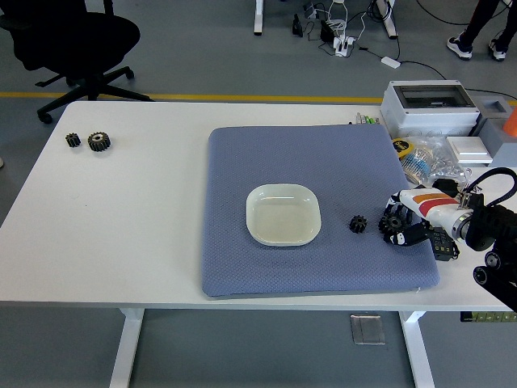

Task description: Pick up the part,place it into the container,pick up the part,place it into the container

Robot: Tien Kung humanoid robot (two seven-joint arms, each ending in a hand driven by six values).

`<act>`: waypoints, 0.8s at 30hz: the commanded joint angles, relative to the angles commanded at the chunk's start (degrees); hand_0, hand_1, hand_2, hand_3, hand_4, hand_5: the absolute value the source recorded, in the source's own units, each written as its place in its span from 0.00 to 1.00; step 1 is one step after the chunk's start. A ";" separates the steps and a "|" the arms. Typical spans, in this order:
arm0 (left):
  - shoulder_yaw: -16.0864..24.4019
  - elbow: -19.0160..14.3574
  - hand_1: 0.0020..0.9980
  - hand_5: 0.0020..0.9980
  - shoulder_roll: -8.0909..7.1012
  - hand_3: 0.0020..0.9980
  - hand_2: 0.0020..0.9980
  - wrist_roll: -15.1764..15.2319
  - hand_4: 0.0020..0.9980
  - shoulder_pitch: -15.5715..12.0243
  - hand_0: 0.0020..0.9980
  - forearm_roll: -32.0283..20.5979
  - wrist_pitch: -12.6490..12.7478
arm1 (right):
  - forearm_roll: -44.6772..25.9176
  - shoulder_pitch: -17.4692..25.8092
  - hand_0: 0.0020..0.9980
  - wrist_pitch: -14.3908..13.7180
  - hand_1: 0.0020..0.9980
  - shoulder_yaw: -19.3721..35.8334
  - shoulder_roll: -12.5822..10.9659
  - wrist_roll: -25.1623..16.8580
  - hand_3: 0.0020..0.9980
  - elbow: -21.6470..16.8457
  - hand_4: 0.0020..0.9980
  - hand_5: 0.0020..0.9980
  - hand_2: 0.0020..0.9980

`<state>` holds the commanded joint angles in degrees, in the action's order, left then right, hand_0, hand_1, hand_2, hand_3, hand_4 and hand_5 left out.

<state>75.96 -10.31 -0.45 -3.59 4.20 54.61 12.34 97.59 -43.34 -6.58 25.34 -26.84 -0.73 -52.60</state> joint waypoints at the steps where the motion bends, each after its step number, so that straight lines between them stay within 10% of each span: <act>1: 0.02 0.00 0.72 0.59 0.00 0.57 0.76 -0.03 0.65 -0.02 0.73 0.04 -0.01 | -0.21 -0.02 0.16 -0.11 0.40 0.13 -0.09 -0.19 0.49 -0.14 0.70 0.24 0.48; 24: 0.68 0.00 0.72 0.59 0.02 0.57 0.76 -0.28 0.65 -0.50 0.73 1.08 0.11 | 1.08 0.27 0.12 -0.93 0.38 7.43 -0.81 0.48 0.48 -11.40 0.69 0.27 0.46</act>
<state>76.64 -10.31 -0.43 -3.88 3.70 55.69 12.45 98.66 -43.07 -7.50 32.76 -27.65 -0.25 -64.00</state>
